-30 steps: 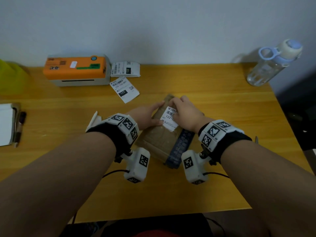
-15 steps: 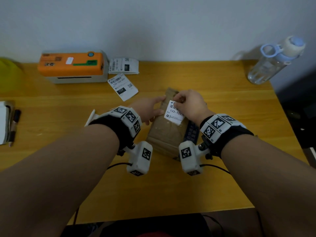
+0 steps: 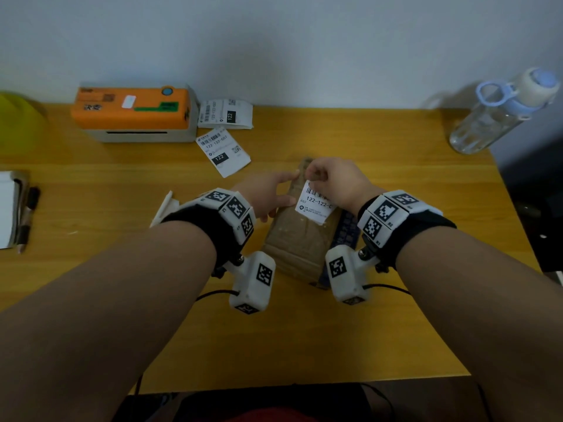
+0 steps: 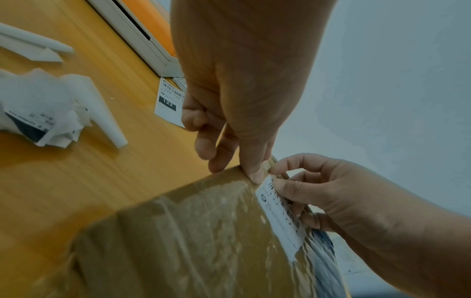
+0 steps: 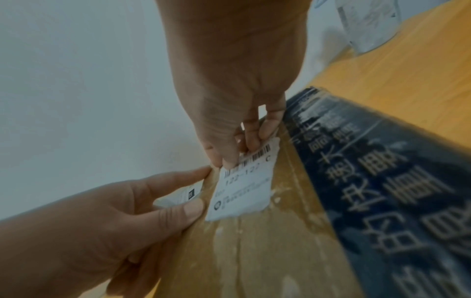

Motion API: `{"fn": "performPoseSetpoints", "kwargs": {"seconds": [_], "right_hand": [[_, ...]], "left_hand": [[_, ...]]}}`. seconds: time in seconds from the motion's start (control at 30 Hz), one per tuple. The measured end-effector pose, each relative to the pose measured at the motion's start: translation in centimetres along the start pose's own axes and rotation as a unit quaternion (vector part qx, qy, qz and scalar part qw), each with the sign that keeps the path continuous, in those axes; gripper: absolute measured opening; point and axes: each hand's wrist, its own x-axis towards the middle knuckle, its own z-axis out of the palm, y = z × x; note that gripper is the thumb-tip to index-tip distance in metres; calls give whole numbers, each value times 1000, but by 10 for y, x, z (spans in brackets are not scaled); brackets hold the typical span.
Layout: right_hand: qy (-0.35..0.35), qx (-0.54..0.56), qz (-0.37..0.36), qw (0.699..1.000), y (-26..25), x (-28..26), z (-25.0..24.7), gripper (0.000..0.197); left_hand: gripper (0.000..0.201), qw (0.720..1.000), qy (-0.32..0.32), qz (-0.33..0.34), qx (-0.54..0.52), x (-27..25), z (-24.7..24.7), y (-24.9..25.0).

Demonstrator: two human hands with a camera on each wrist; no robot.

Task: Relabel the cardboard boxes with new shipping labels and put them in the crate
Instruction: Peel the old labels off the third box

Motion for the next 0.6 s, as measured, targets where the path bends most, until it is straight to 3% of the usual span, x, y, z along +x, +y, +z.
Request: {"fn": "performPoseSetpoints", "kwargs": {"seconds": [0.23,0.43,0.6], "right_hand": [[-1,13,-2,1000,0,0,1,12],[-43,-9,-8,999,-3,1,-6,7],[15,41,-7,999,6,-10,-6,7]], "left_hand": [[60,1000,6,-9,-1,1,1,0],[61,1000,7,-10,2,2,0,1],[61,1000,10,-14,3,3,0,-1]]}}
